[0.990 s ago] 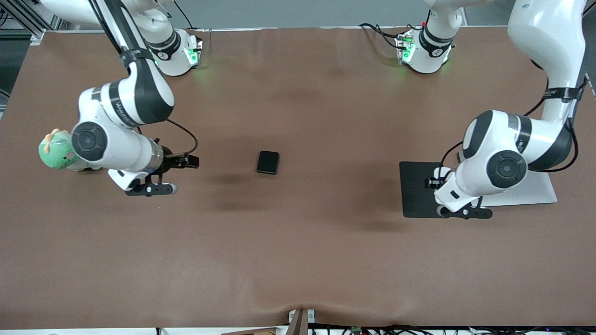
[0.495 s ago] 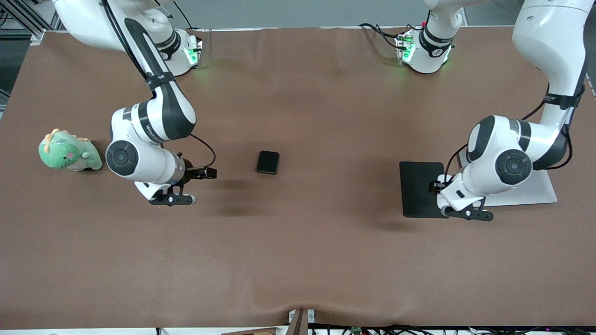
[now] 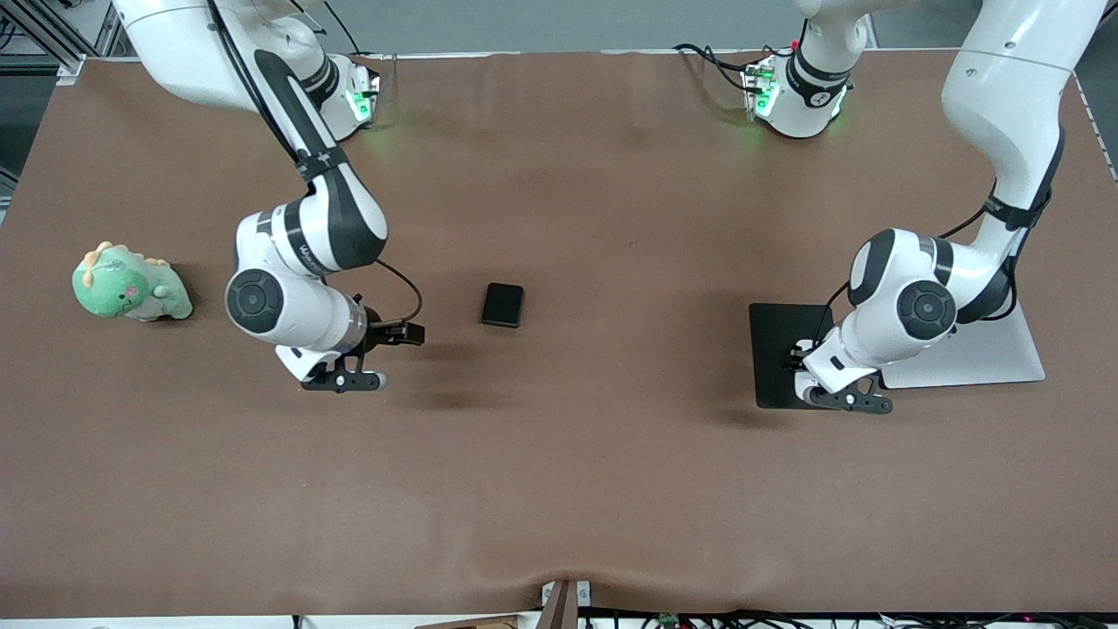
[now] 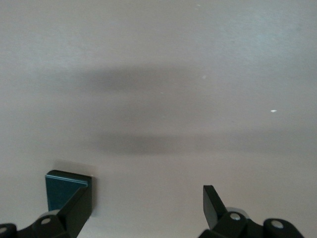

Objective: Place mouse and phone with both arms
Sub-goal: 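Lower the mouse onto the pad while the right gripper grasps the phone, then open the left gripper on the pad while the right gripper lifts the phone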

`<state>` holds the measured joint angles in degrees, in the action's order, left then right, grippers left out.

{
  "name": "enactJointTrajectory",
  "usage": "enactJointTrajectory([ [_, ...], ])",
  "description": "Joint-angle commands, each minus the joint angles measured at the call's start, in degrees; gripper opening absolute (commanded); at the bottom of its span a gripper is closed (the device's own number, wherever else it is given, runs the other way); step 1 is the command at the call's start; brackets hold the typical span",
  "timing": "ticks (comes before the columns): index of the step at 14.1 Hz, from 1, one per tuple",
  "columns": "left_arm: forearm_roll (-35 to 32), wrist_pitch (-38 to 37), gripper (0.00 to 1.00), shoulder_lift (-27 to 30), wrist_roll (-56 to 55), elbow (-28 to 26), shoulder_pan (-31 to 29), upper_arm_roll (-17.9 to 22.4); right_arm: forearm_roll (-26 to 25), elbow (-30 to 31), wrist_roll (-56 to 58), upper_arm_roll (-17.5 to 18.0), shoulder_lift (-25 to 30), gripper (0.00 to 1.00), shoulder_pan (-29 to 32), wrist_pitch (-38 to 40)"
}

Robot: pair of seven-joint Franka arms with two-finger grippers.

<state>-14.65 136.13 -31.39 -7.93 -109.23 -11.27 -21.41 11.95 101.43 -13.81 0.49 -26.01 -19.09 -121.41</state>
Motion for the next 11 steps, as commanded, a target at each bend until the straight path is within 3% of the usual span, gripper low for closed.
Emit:
enactJointTrajectory([
  [1, -1.7, 1.2, 0.0, -1.6, -1.2, -0.1, -0.4, -0.2, 1.0, -1.1, -0.8, -0.3, -1.9, 1.0, -1.5, -3.0],
  [5, -5.4, 3.0, 0.0, -4.0, -1.9, 0.0, -0.6, -0.1, -0.1, -5.2, -11.9, -0.5, -6.3, 1.0, -8.9, -5.8],
  [8, -5.9, 3.0, 0.0, -5.0, -2.0, 0.1, -0.8, -0.1, -0.3, -4.8, -15.9, -0.5, -8.0, 1.0, -12.3, -6.4],
  [9, -6.0, 3.0, 0.2, -5.3, -2.1, 0.1, -0.7, -0.1, -0.3, -4.4, -18.6, -0.5, -8.4, 1.0, -13.3, -6.4],
  [10, -6.0, 3.0, 0.77, -5.3, -2.1, 0.1, -0.8, 0.0, -0.3, -4.3, -21.8, -0.6, -9.3, 1.0, -14.6, -6.4],
  [11, -6.1, 3.0, 1.0, -5.4, -2.0, 0.0, -0.9, 0.0, -0.3, -4.1, -23.7, -0.6, -10.0, 1.0, -14.9, -6.4],
])
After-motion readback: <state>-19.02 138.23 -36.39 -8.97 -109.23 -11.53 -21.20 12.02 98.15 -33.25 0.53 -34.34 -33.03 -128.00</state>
